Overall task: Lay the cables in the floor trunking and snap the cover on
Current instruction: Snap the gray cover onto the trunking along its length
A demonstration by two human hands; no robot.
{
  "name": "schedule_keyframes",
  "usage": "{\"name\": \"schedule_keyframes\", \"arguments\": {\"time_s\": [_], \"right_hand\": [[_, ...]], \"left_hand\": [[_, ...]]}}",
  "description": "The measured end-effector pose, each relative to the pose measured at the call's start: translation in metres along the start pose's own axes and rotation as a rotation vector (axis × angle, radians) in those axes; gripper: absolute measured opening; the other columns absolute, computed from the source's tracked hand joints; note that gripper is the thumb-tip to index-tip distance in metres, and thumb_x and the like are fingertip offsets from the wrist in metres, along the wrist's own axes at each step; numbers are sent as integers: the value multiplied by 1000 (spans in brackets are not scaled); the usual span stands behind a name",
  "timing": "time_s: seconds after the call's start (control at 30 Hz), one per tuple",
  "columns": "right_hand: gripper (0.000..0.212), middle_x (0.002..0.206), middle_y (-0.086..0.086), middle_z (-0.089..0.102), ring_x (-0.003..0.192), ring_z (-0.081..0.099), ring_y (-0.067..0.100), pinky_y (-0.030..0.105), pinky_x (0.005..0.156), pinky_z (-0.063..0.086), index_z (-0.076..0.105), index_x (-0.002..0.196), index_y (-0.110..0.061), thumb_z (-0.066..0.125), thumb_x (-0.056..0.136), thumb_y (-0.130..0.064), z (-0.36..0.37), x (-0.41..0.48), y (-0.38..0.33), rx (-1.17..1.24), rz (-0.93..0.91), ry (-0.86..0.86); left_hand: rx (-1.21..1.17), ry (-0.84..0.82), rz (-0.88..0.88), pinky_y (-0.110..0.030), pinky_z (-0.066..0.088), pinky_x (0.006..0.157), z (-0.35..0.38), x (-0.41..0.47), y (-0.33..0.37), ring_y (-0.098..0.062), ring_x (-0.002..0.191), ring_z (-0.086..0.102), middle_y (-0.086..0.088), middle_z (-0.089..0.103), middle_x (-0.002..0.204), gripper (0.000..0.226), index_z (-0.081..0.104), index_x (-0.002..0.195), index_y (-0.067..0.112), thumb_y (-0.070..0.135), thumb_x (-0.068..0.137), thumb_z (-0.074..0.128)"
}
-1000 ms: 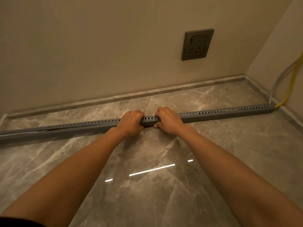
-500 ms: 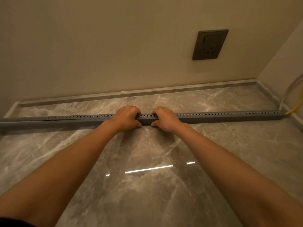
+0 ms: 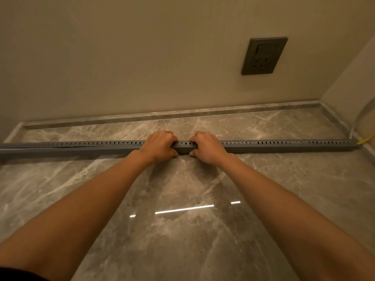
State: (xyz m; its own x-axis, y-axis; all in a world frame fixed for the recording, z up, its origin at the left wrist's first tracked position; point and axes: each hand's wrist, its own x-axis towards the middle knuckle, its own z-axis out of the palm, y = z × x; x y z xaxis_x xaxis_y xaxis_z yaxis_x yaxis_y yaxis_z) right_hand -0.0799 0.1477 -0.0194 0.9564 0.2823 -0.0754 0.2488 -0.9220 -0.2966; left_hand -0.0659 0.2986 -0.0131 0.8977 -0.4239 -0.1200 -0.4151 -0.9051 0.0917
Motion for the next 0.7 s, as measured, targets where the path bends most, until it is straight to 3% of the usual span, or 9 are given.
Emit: {"name": "schedule_keyframes", "arguments": {"time_s": [0.17,0.23,0.37,0.7], "right_hand": [[23,108,17,60,98,58,33,38,80,46,65,104,-3,58,84,-12,1,5,-12,25,59,-15],[21,106,17,61,97,59,33,36,75,44,66,101,-3,60,83,-12,3,10,-22,59,64,-23],[28,112,14,61,102,58,31,38,86,46,65,108,-6,66,84,-19,10,18,-42,105,50,-42],[38,126,11,53,118,48,30,41,101,36,53,121,-8,62,88,-23,21,28,-62,25,52,-27]], "left_hand": [[-87,-4,-20,-30,35,68,-2,-4,-11,-28,94,58,-14,65,104,27,64,103,6,27,85,65],[-90,-2,-45,-33,41,70,-6,-8,-22,-29,94,58,-14,66,103,29,65,103,6,28,85,65],[-89,-43,-112,-39,49,82,-12,-18,-51,-30,100,59,-14,66,108,34,66,110,9,32,84,66],[59,-32,-50,-37,44,83,-6,-28,-67,-30,103,56,-14,59,115,32,58,112,5,29,91,56]]}}
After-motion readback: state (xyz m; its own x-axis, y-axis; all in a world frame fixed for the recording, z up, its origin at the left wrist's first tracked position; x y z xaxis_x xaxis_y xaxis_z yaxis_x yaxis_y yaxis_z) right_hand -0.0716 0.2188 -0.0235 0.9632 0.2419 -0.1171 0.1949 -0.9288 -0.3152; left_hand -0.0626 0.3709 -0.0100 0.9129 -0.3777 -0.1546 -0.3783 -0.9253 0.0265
